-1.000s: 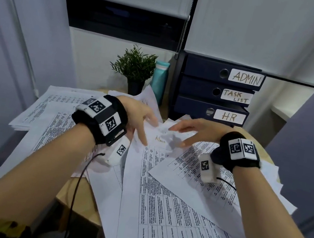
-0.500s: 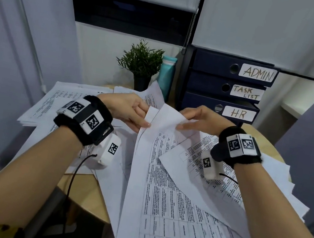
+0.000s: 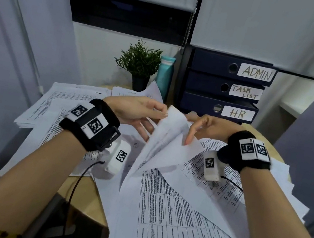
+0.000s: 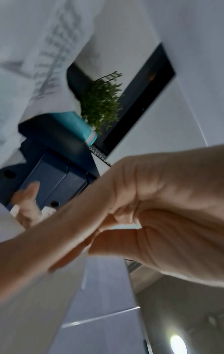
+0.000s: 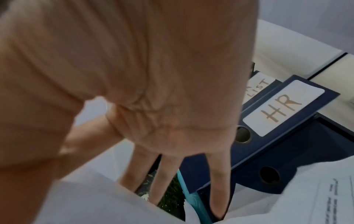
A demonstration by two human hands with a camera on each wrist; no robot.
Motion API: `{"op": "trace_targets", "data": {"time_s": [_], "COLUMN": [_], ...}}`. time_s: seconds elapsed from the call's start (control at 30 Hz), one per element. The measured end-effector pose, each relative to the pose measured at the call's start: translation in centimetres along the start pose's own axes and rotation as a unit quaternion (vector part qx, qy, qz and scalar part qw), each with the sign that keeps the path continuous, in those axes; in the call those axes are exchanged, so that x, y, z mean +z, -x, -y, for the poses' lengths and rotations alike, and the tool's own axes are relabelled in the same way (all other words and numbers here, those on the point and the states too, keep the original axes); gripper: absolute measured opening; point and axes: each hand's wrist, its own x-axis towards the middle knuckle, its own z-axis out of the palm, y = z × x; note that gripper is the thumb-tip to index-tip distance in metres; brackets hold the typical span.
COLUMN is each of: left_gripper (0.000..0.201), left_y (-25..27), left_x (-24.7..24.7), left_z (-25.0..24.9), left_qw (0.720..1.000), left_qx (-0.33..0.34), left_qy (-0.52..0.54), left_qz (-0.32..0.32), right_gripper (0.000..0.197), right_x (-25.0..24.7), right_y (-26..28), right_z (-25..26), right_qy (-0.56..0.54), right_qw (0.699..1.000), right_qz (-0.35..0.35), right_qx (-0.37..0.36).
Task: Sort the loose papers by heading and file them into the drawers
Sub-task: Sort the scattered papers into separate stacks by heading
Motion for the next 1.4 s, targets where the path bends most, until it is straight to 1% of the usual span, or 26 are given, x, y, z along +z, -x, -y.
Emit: {"op": "trace_targets", "data": {"time_s": [0.07,0.1,0.13,0.2,0.27,0.33,0.4,0.47,0.53,0.6,0.63,0.7,0.73,0.8,0.87,0.9,0.97,1.0,1.07,1.1,1.13,1.17,1.2,1.23,1.33,1.4], "left_gripper": [0.045,0.053,0.057,0.055,0.047,0.04,0.04,0.04,0.036,0.033,0.036,0.04,0.04,0.039,0.048,0.047,0.044,0.041,0.034,0.035,0.038,0.042,0.041,0.036,0.015,0.017], "left_y": [-0.1,-0.5,-1.1,-2.3,-3.2,-3.8,-4.0,-4.2,-4.7,-5.1,-5.5,-6.2,-6.5,-7.1,-7.5,-7.6,-7.2,-7.0,-6.4,-5.8,-5.2,-4.5,-3.9,-3.3,-1.2,-0.1], "left_x": [0.4,0.4,0.1,-0.6,-1.3,-1.5,-1.3,-0.6,-0.1,0.4,0.5,0.9,1.3,2.1,2.8,3.2,3.5,3.4,2.0,0.9,-0.5,-1.8,-3.0,-4.1,-5.6,-5.8], "left_z": [-0.5,-0.4,-0.2,0.5,1.2,1.6,1.6,1.3,1.2,1.2,1.2,1.2,1.1,0.9,0.9,0.8,0.4,0.2,0.3,0.6,1.1,1.6,2.2,2.8,3.9,4.2], "left_qw": [0.999,0.999,0.999,0.994,0.981,0.971,0.966,0.966,0.962,0.954,0.95,0.944,0.942,0.944,0.938,0.931,0.916,0.913,0.922,0.926,0.928,0.931,0.934,0.938,0.961,0.975], "left_qx": [-0.01,-0.023,-0.038,-0.078,-0.14,-0.196,-0.222,-0.229,-0.234,-0.235,-0.235,-0.228,-0.219,-0.201,-0.193,-0.186,-0.171,-0.164,-0.143,-0.141,-0.144,-0.151,-0.156,-0.155,-0.128,-0.108], "left_qy": [0.017,0.02,0.018,-0.002,-0.036,-0.07,-0.093,-0.105,-0.139,-0.186,-0.205,-0.239,-0.252,-0.26,-0.288,-0.312,-0.36,-0.368,-0.347,-0.333,-0.311,-0.281,-0.241,-0.2,-0.068,-0.005], "left_qz": [0.043,0.038,0.01,-0.082,-0.127,-0.118,-0.091,-0.055,-0.01,0.017,0.016,-0.006,-0.018,-0.02,-0.018,-0.025,-0.045,-0.059,-0.093,-0.111,-0.143,-0.18,-0.214,-0.239,-0.237,-0.194], "right_gripper": [0.037,0.034,0.027,0.003,0.022,0.029,0.025,0.003,0.034,0.041,0.035,0.01,0.005,0.005,0.028,0.028,0.006,0.005,0.026,0.033,0.032,0.023,0.01,0.005,0.003,0.018], "right_x": [-0.3,-0.5,-0.7,-0.7,-1.1,-1.4,-1.5,-1.3,-1.2,-1.0,-0.9,-0.9,-1.0,-1.2,-1.4,-1.4,-1.1,-1.2,-1.3,-1.2,-1.2,-1.1,-1.0,-0.9,-1.0,-1.0], "right_y": [0.3,0.6,0.9,1.5,1.7,1.8,1.7,1.7,1.7,1.7,1.7,1.9,1.9,1.8,1.7,1.7,1.8,1.8,2.1,2.4,2.6,2.7,2.8,2.9,2.3,1.9], "right_z": [-1.0,-1.8,-2.4,-3.6,-4.7,-5.3,-5.5,-5.9,-6.5,-6.8,-6.8,-6.5,-6.5,-7.0,-7.5,-7.5,-7.0,-7.0,-6.8,-6.8,-7.1,-7.3,-7.3,-7.2,-6.9,-6.0], "right_qy": [-0.038,-0.063,-0.097,-0.152,-0.178,-0.189,-0.204,-0.225,-0.238,-0.257,-0.264,-0.287,-0.292,-0.283,-0.274,-0.283,-0.317,-0.329,-0.336,-0.328,-0.331,-0.331,-0.334,-0.334,-0.325,-0.294], "right_qw": [0.999,0.998,0.995,0.987,0.983,0.981,0.978,0.972,0.968,0.962,0.959,0.951,0.948,0.949,0.951,0.948,0.937,0.932,0.928,0.929,0.928,0.929,0.928,0.929,0.936,0.947], "right_qz": [0.008,0.009,0.015,0.024,0.017,0.007,0.01,0.01,-0.017,-0.015,-0.017,-0.02,-0.019,-0.023,-0.052,-0.051,-0.035,-0.049,-0.128,-0.149,-0.138,-0.114,-0.099,-0.089,-0.079,-0.098], "right_qx": [-0.001,-0.013,-0.026,-0.042,-0.039,-0.037,-0.049,-0.068,-0.074,-0.086,-0.102,-0.117,-0.123,-0.134,-0.134,-0.132,-0.144,-0.14,-0.102,-0.087,-0.1,-0.118,-0.131,-0.133,-0.106,-0.084]}}
